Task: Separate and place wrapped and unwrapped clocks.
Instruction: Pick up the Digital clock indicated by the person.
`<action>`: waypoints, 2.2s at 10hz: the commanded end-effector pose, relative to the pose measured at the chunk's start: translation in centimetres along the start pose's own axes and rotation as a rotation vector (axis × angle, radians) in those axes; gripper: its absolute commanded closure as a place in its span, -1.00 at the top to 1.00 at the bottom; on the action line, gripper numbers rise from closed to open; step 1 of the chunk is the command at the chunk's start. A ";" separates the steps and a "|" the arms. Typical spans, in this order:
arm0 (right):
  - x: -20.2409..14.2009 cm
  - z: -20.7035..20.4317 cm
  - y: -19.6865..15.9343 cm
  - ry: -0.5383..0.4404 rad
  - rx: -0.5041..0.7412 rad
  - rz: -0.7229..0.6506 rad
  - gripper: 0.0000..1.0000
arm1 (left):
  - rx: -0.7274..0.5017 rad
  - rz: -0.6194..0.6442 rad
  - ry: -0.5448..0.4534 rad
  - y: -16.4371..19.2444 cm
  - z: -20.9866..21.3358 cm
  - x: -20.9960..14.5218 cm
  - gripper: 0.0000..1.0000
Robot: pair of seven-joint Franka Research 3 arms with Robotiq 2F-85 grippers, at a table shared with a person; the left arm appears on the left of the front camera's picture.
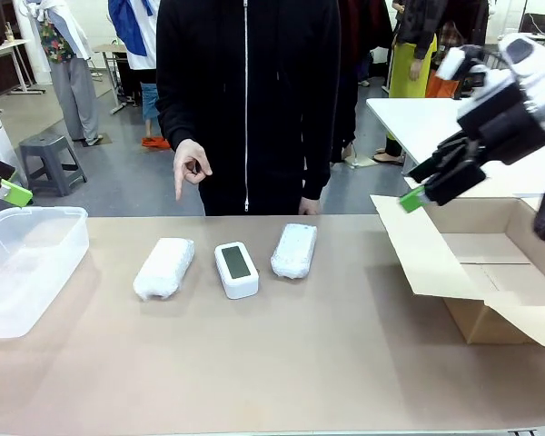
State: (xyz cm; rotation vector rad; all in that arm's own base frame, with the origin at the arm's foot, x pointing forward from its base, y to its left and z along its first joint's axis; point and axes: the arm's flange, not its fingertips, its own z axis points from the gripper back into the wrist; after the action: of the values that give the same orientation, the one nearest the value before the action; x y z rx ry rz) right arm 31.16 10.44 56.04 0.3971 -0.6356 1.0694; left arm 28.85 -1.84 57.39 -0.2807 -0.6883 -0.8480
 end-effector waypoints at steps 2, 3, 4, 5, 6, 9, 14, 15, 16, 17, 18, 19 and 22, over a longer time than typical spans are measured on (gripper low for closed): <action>8.0 -7.1 3.7 0.099 0.015 -0.270 1.00 | -0.007 -0.003 -0.010 0.0 0.0 0.0 1.00; 10.8 -10.7 5.0 0.085 -0.013 -0.357 1.00 | -0.007 -0.003 -0.010 0.0 0.0 0.0 1.00; 12.8 -14.2 6.3 0.077 -0.022 -0.446 1.00 | -0.007 -0.003 -0.010 0.0 0.0 0.0 1.00; 14.1 -17.6 6.9 0.052 -0.060 -0.496 1.00 | -0.007 -0.003 -0.010 0.0 0.0 0.0 1.00; 15.1 -20.5 6.9 0.021 -0.074 -0.540 1.00 | -0.007 -0.003 -0.010 0.0 0.0 0.0 1.00; 15.8 -25.5 5.6 -0.108 -0.179 -0.646 1.00 | -0.007 -0.003 -0.010 0.0 0.0 0.0 1.00; 15.3 -23.3 6.5 -0.056 -0.090 -0.603 1.00 | -0.007 -0.003 -0.010 0.0 0.0 0.0 1.00; 15.7 -23.7 6.6 -0.068 -0.101 -0.611 1.00 | -0.007 -0.003 -0.010 0.0 0.0 0.0 1.00; 19.0 -25.4 7.6 -0.008 -0.143 -0.681 1.00 | -0.007 -0.003 -0.010 0.0 0.0 0.0 1.00; 22.4 -27.3 8.9 0.089 -0.185 -0.752 1.00 | -0.007 -0.003 -0.010 0.0 0.0 0.0 1.00; 25.5 -29.2 10.0 0.200 -0.218 -0.871 1.00 | -0.007 -0.003 -0.010 0.0 0.0 0.0 1.00; 28.2 -31.7 10.7 0.276 -0.256 -0.976 1.00 | -0.007 -0.003 -0.010 0.0 0.0 0.0 1.00; 30.8 -38.5 10.4 0.304 -0.332 -1.172 1.00 | -0.007 -0.003 -0.010 0.0 0.0 0.0 1.00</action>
State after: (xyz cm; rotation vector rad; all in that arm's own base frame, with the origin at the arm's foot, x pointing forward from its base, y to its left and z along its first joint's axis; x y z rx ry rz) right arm 40.43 51.37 47.86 0.1970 -0.2190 -0.0614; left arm 28.81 -1.93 57.48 -0.2766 -0.6891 -0.8497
